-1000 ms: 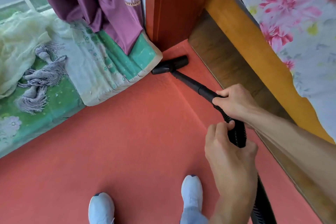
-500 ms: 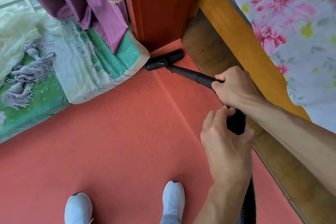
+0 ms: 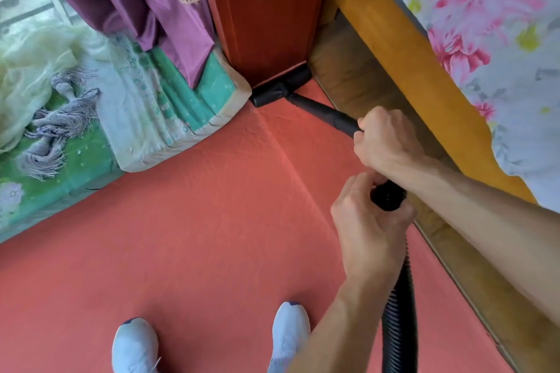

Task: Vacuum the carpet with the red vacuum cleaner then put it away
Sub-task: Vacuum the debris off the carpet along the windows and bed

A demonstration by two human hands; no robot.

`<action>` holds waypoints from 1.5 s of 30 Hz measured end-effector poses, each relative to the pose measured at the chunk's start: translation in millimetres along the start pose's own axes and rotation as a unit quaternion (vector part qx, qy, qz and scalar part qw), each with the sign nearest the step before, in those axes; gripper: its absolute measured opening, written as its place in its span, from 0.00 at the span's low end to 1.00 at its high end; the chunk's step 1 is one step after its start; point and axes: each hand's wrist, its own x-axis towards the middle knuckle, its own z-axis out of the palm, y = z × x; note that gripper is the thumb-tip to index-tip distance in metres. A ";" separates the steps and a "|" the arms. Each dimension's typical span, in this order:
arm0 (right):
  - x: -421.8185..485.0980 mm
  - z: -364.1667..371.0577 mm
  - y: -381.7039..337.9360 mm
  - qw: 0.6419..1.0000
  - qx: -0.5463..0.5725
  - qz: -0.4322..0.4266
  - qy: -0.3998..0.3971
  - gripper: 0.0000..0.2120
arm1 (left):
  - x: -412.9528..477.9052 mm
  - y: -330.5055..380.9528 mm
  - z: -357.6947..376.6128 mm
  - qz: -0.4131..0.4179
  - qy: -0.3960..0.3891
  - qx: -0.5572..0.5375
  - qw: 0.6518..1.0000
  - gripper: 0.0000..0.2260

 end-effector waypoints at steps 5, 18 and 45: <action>-12.1 -9.5 22.2 0.996 0.032 0.043 -0.077 0.15 | -31.7 11.8 3.6 -0.026 0.005 0.005 1.000 0.13; -64.6 -13.2 21.7 0.973 0.128 0.111 -0.158 0.17 | -76.5 39.6 -56.6 -0.071 -0.044 0.050 0.995 0.15; -338.7 -12.2 32.1 0.895 0.064 0.346 -0.274 0.10 | -240.5 31.6 -197.1 -0.148 -0.378 0.135 0.904 0.15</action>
